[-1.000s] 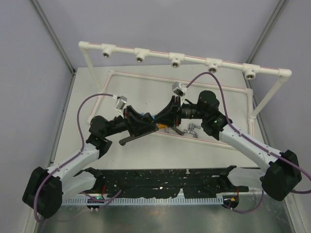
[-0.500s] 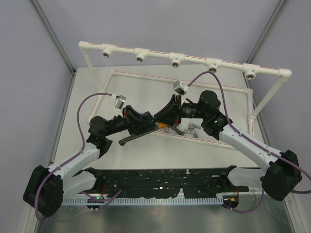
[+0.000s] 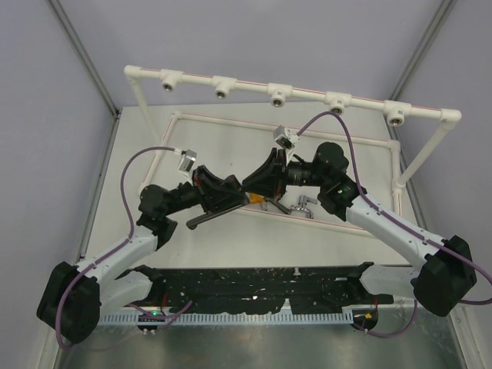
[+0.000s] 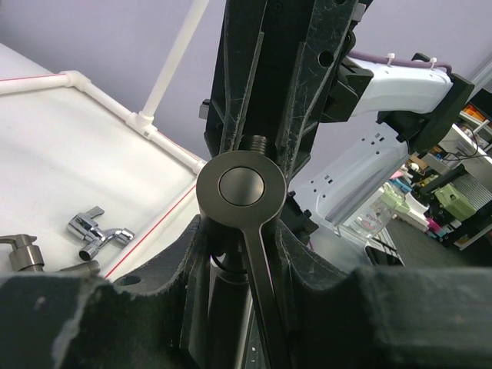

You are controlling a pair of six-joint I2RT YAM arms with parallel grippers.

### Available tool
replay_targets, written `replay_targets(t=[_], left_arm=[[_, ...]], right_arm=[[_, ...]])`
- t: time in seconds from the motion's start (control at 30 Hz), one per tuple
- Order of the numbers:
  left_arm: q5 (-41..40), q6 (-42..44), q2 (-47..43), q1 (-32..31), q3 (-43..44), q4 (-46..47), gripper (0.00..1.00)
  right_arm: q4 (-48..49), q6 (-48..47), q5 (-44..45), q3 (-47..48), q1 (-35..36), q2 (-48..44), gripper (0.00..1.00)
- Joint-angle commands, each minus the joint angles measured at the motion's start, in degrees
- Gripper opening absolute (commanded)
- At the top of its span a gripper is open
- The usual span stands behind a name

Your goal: Install the water faucets

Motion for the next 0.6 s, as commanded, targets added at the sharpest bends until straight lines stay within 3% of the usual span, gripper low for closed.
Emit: replay_targets(t=[0.0,0.1,0.23,0.37,0.47,0.57], left_arm=[[0.48,-0.7,-0.14,-1.59,0.77,5.64,0.0],[0.12,-0.52,-1.27,-0.54,0.33,3.19,0.0],[0.03,-0.08,-4.78,5.24,-0.37,-6.46,0.0],[-1.11,1.41,-10.31,14.55,-1.78,-21.74,0.0],[-0.94,2.46,-14.27,21.15,-2.57,-32.04,0.0],[-2.33,6.5,-15.34,22.31,-0.21,-44.24,0.0]], right_arm=[[1.98,-1.59,-0.1,2.88,3.35,1.43,0.05],[-3.79,-5.52,2.44,3.84,3.35,0.47,0.11],[-13.38,-12.22,7.97,5.6,2.56,-1.11,0.56],[-22.26,-18.45,15.09,6.83,0.89,-2.26,0.77],[-32.09,-25.39,22.63,7.54,0.8,-0.95,0.78],[-34.93,-27.6,28.97,5.88,0.8,0.73,0.79]])
